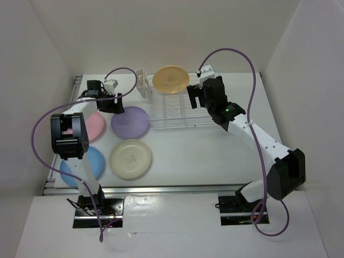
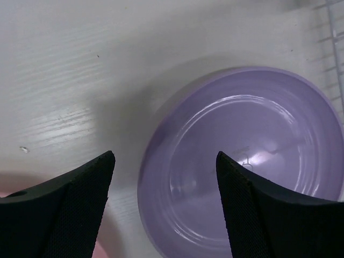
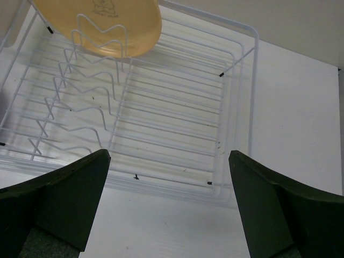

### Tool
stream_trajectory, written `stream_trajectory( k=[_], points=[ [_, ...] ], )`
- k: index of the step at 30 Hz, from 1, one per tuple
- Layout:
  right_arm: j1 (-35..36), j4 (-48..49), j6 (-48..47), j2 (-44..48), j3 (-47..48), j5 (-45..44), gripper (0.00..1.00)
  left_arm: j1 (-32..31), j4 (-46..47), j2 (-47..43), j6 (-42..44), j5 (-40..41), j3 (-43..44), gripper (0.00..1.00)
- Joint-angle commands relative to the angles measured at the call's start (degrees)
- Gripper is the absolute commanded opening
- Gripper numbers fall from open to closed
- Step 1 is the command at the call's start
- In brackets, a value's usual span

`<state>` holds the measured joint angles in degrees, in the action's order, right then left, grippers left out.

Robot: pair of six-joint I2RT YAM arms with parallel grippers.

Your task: Load the plates into the dish rack

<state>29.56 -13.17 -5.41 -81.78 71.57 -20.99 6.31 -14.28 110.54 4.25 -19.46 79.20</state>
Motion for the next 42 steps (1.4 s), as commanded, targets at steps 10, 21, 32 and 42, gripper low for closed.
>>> stream_trajectory(
  k=[10, 21, 32, 42],
  points=[
    [-0.29, 1.22, -0.48, 1.28, 1.55, -1.68, 1.00, 0.11, -5.49, 9.51, -0.30, -1.10, 7.29, 0.53],
    [-0.29, 1.22, -0.48, 0.74, 2.17, -1.15, 1.00, 0.11, -8.04, 12.41, -0.30, 1.79, 10.10, 0.00],
    [-0.29, 1.74, -0.48, 1.36, 0.42, -1.68, 1.00, 3.62, 2.46, -3.98, 6.90, 11.29, 3.28, 0.00],
    [-0.29, 2.36, 0.14, 1.36, -0.12, -0.99, 1.00, 4.94, 12.97, -17.55, 11.57, 5.24, -5.20, 0.00]
  ],
)
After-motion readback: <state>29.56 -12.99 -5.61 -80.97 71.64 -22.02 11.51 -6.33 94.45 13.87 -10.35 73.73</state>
